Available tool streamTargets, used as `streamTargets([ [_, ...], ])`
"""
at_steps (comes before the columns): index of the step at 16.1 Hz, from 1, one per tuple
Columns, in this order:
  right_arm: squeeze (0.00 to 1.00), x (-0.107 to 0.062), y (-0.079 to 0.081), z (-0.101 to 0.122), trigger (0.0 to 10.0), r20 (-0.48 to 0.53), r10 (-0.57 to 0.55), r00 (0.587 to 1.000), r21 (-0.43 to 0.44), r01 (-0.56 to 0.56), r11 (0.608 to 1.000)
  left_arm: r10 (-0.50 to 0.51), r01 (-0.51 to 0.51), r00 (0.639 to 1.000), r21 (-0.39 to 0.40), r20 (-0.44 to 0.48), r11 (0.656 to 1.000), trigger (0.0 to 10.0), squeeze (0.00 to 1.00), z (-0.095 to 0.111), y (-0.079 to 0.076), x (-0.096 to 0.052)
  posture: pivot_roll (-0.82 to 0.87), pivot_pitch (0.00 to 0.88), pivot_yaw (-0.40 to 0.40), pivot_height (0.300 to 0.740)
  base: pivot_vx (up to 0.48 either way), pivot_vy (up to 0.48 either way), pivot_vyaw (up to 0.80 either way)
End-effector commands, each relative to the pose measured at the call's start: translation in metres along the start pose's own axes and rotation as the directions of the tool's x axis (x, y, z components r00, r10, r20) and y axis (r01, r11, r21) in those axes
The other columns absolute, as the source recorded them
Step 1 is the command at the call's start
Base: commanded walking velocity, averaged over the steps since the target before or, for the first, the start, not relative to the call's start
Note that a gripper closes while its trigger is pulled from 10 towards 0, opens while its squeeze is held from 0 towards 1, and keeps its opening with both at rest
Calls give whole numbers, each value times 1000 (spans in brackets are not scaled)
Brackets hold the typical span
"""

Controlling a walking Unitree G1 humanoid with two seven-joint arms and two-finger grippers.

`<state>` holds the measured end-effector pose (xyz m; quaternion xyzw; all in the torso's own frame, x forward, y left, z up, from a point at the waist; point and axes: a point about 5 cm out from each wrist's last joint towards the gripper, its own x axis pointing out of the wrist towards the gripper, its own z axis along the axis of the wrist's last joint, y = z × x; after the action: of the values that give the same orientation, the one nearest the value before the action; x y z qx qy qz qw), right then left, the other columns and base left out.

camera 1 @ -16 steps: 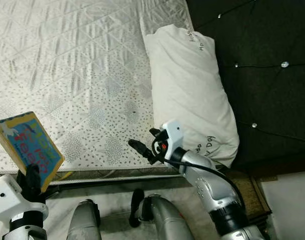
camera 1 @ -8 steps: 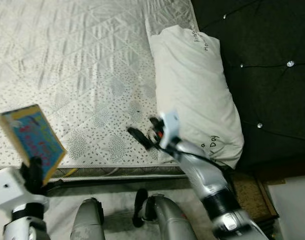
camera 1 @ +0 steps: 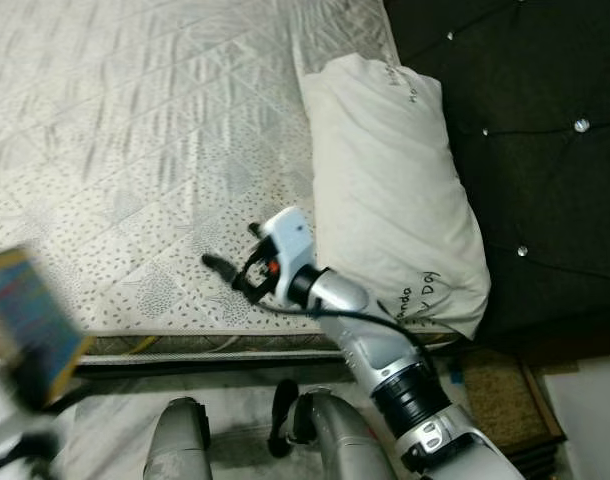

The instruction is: Clean up the room

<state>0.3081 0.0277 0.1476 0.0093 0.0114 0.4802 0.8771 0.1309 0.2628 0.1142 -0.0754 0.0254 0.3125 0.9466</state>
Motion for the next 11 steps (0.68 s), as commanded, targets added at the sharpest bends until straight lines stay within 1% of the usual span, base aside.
streamTargets([
  [1, 0, 21, 51, 5, 10000, 87, 116, 989, 98, -125, 987, 60, -61, 998, 6, 26, 998, 10000, 0, 4, 12, -7, 135, 282, -233, 685, 0, 0, 0],
  [2, 0, 21, 57, 4, 10000, 88, 141, 986, 101, -150, 984, 95, -95, 995, 9, 14, 995, 10000, 0, 1, 19, -12, 147, 283, -243, 685, 0, 0, 0],
  [4, 0, 18, 51, 2, 10000, 83, 118, 989, 97, -126, 987, 62, -62, 998, 9, 16, 998, 10000, 0, 0, 12, -9, 147, 278, -246, 685, 0, 0, 0],
  [6, 0, 1, 13, 3, 10000, 84, -42, 996, 79, 35, 996, -67, 67, 997, 4, 39, 998, 10000, 0, 4, -15, 8, 109, 263, -220, 685, 0, 0, 0],
  [7, 0, -14, -10, 4, 10000, 81, -139, 987, 65, 134, 989, -140, 140, 989, 1, 48, 990, 10000, 0, 5, -30, 17, 73, 252, -197, 685, 0, 0, 0],
  [8, 0, -22, -20, 4, 10000, 81, -182, 980, 59, 178, 982, -170, 170, 984, -4, 49, 985, 10000, 0, 5, -37, 21, 66, 250, -192, 685, 0, 0, 0],
  [9, 0, -36, -36, 3, 10000, 79, -252, 964, 51, 249, 967, -217, 217, 975, -13, 47, 976, 10000, 0, 4, -49, 27, 38, 242, -175, 685, 0, 0, 0],
  [10, 0, -47, -45, 3, 10000, 76, -300, 951, 54, 296, 954, -247, 248, 968, -17, 47, 969, 10000, 0, 4, -56, 30, 22, 239, -166, 685, 0, 0, 0],
  [11, 0, -63, -58, 3, 10000, 74, -367, 927, 50, 365, 930, -290, 292, 956, -26, 44, 956, 10000, 0, 2, -66, 35, -6, 234, -148, 685, 0, 0, 0],
])
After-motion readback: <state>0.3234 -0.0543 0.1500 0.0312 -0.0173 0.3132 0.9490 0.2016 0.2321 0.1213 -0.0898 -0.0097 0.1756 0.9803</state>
